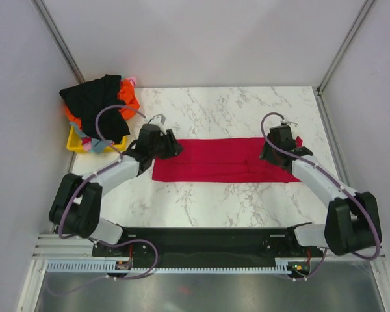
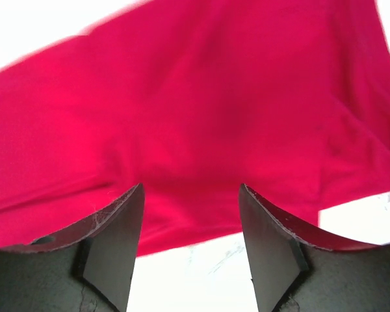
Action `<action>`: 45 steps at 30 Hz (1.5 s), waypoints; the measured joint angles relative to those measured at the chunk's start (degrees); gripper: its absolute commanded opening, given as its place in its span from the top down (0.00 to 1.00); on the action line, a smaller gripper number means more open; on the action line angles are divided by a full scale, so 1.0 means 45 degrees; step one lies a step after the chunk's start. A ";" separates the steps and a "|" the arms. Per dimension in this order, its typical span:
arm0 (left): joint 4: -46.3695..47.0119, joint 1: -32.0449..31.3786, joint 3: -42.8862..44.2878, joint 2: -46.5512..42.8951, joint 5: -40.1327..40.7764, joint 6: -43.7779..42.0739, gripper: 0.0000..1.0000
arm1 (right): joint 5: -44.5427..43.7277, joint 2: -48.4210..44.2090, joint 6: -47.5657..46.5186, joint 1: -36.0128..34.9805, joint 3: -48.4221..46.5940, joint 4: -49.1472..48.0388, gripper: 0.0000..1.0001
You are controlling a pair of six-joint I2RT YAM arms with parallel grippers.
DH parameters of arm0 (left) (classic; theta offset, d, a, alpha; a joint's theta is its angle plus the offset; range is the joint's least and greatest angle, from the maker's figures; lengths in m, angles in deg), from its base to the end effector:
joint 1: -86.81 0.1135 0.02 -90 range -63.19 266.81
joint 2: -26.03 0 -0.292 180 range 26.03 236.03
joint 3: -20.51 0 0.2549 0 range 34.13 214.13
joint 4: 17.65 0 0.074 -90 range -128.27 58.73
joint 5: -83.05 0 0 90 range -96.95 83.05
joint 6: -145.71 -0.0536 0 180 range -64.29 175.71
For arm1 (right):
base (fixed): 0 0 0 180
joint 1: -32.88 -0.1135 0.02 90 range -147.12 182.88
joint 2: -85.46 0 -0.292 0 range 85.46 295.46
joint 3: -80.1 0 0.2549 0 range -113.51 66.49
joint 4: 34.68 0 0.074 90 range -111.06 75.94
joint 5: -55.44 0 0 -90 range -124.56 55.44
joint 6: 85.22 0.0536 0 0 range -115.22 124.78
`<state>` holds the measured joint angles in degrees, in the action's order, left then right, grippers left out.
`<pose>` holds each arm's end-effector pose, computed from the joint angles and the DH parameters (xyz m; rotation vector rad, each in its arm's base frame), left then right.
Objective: Fold and stack the t-shirts
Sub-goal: Fold the tshirt
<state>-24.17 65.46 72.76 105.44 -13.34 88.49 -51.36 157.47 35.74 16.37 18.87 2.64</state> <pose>0.2763 -0.1144 0.2136 -0.1557 2.2253 -0.6539 0.2574 0.0601 0.2503 0.4293 2.3251 0.0447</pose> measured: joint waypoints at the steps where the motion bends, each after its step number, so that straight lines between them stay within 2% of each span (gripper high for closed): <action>1: -0.0374 -0.0291 0.1005 0.0646 0.0015 -0.0141 0.51 | 0.0102 0.0510 0.0000 0.0457 0.0000 -0.0034 0.32; 5: -0.1705 -0.0656 0.4906 0.3492 0.0092 -0.0423 0.51 | 0.0578 0.2322 0.0029 0.1977 0.0005 -0.0121 0.32; 8: -0.2977 -0.0641 0.7155 0.5566 0.0209 -0.0457 0.53 | 0.0933 0.3555 0.0034 0.2438 -0.0092 -0.0199 0.31; 11: -0.3891 -0.0627 0.7854 0.6771 0.0199 -0.0437 0.53 | 0.1190 0.4517 -0.0010 0.2608 -0.0699 -0.0243 0.31; 15: -0.4993 -0.0631 0.7261 0.7028 0.0199 -0.0199 0.53 | 0.1360 0.5921 -0.0112 0.2827 -0.2220 -0.0306 0.31; 19: -0.4614 -0.0641 0.6358 0.6460 0.0160 0.0355 0.53 | 0.1540 0.7766 -0.0175 0.2948 -0.4444 -0.0418 0.32; 23: -0.3866 -0.0918 0.4838 0.5489 0.0083 0.0952 0.55 | 0.2263 1.0185 -0.0189 0.2953 -0.7757 -0.0393 0.31; 27: -0.3653 -0.2016 0.3274 0.4250 0.0073 0.1773 0.55 | 0.3745 1.3104 -0.0165 0.2701 -1.2138 -0.0442 0.23; 33: -0.3735 -0.4114 0.2234 0.3385 -0.0194 0.3410 0.55 | 0.5459 1.6475 0.0049 0.1341 -1.7408 -0.0500 0.18; 37: -0.3842 -0.4920 0.2161 0.3337 -0.0296 0.4031 0.55 | 0.6149 1.7481 0.0369 0.0563 -1.8884 -0.0695 0.14; 39: -0.3866 -0.5071 0.2152 0.3337 -0.0325 0.4226 0.55 | 0.6601 1.7602 0.0529 0.0350 -1.8982 -0.0971 0.10; 45: -0.3881 -0.5401 0.2181 0.3332 -0.0330 0.4488 0.55 | 0.8330 1.8049 0.0748 0.0418 -1.9122 -0.2171 0.08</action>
<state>-41.64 41.16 82.58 120.44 -14.83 108.68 -13.87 238.69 39.11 18.25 -67.18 -7.13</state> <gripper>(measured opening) 0.450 0.905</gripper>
